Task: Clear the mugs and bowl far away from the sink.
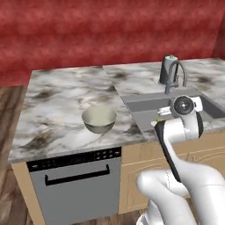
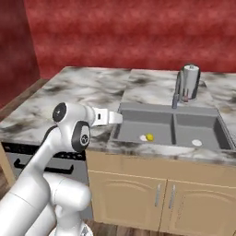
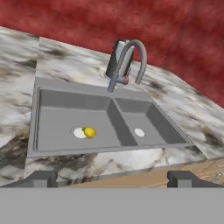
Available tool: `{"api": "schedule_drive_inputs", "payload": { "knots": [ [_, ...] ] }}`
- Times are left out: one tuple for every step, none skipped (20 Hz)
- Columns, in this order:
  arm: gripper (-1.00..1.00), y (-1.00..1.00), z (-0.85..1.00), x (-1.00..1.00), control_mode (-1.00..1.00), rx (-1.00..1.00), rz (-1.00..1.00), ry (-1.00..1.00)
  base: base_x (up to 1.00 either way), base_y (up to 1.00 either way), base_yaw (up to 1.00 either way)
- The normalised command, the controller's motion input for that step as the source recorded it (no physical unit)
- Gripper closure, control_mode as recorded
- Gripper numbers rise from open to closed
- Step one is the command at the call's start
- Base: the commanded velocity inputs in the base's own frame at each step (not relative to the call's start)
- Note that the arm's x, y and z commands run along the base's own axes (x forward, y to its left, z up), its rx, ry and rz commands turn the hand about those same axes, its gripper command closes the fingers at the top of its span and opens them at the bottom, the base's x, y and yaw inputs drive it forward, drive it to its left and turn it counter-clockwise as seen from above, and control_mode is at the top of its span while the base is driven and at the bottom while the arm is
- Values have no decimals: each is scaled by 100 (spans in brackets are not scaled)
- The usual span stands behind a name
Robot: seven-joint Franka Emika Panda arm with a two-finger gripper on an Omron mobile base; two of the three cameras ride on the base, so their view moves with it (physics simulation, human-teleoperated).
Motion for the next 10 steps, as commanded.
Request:
{"api": "schedule_drive_inputs", "payload": {
  "knots": [
    [-100, 0, 0, 0, 100, 0, 0, 0, 31, 100, -48],
    [-100, 0, 0, 0, 100, 0, 0, 0, 41, 100, -42],
    [-100, 0, 0, 0, 100, 0, 0, 0, 46, 90, -32],
    [-100, 0, 0, 0, 100, 0, 0, 0, 53, 71, -25],
    [-100, 0, 0, 0, 100, 0, 0, 0, 70, 63, -21],
    [-100, 0, 0, 0, 100, 0, 0, 0, 81, 64, -17],
    [-100, 0, 0, 0, 100, 0, 0, 0, 95, 73, -13],
    [-100, 0, 0, 0, 100, 0, 0, 0, 100, 76, -11],
    [-100, 0, 0, 0, 100, 0, 0, 0, 100, 79, -11],
    [-100, 0, 0, 0, 100, 0, 0, 0, 100, 76, -11]
  ]
}}
